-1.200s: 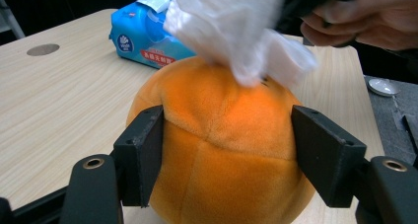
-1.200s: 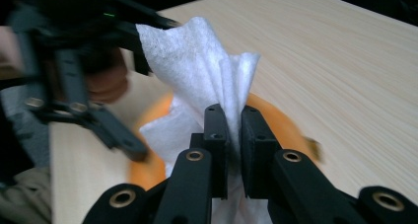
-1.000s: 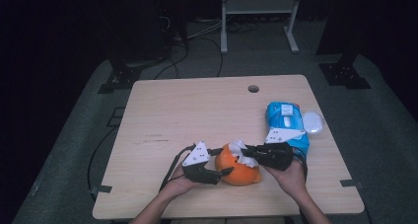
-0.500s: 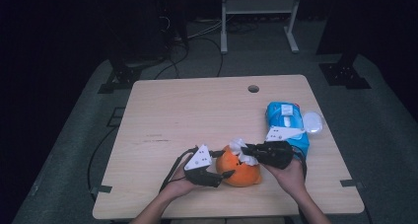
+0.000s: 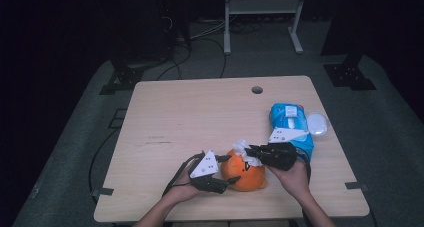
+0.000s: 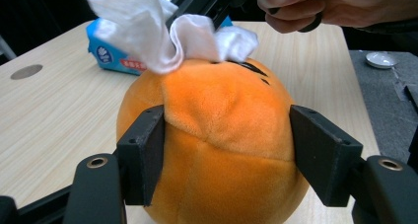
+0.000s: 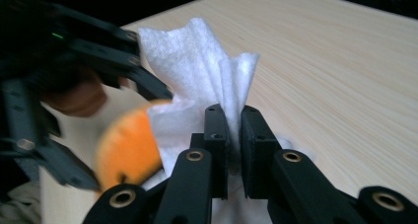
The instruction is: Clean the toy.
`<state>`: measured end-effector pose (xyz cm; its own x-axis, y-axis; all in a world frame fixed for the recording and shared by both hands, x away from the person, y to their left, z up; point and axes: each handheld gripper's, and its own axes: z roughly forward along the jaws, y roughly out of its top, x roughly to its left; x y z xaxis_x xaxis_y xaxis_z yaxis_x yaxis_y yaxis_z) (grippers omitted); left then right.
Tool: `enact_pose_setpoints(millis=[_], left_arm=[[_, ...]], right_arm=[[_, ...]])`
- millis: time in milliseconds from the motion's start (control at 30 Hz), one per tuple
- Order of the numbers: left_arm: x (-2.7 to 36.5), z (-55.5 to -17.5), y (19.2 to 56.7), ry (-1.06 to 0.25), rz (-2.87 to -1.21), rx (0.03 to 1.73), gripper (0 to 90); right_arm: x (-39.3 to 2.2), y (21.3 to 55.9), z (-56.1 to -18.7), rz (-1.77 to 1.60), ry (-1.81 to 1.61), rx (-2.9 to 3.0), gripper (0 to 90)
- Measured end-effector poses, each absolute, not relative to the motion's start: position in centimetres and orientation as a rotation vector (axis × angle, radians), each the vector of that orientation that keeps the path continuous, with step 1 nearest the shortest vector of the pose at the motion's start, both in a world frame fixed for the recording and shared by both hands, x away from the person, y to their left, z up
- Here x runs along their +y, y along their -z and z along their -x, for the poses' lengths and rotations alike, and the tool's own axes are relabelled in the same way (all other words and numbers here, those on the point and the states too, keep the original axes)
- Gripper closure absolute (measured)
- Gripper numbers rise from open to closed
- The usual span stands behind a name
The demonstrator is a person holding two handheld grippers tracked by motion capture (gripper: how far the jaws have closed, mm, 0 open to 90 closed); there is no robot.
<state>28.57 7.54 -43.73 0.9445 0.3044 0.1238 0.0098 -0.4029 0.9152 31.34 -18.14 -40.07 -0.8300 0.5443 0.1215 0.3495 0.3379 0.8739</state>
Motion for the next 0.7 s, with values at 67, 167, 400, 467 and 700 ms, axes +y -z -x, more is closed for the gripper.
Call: enact_pose_setpoints(millis=[67,167,400,467,700], left_arm=[[7.4,-28.4,43.7,-0.334,-1.970,0.211,33.0],[7.6,-28.4,43.8,-0.340,-1.978,0.211,33.1],[8.5,-29.5,44.1,-0.285,-1.958,0.340,33.0],[8.7,-29.7,44.1,-0.276,-1.950,0.366,32.6],[8.9,-30.3,44.1,-0.241,-1.921,0.426,18.1]], right_arm=[[-17.5,39.7,-30.9,-0.778,-1.537,2.417,82.3],[-16.7,39.5,-30.5,-0.721,-1.504,2.424,82.3],[-18.7,40.6,-31.6,-0.842,-1.434,2.403,82.3],[-18.7,40.4,-31.4,-0.838,-1.459,2.405,82.3],[-17.2,40.6,-30.6,-0.740,-1.482,2.445,82.3]])
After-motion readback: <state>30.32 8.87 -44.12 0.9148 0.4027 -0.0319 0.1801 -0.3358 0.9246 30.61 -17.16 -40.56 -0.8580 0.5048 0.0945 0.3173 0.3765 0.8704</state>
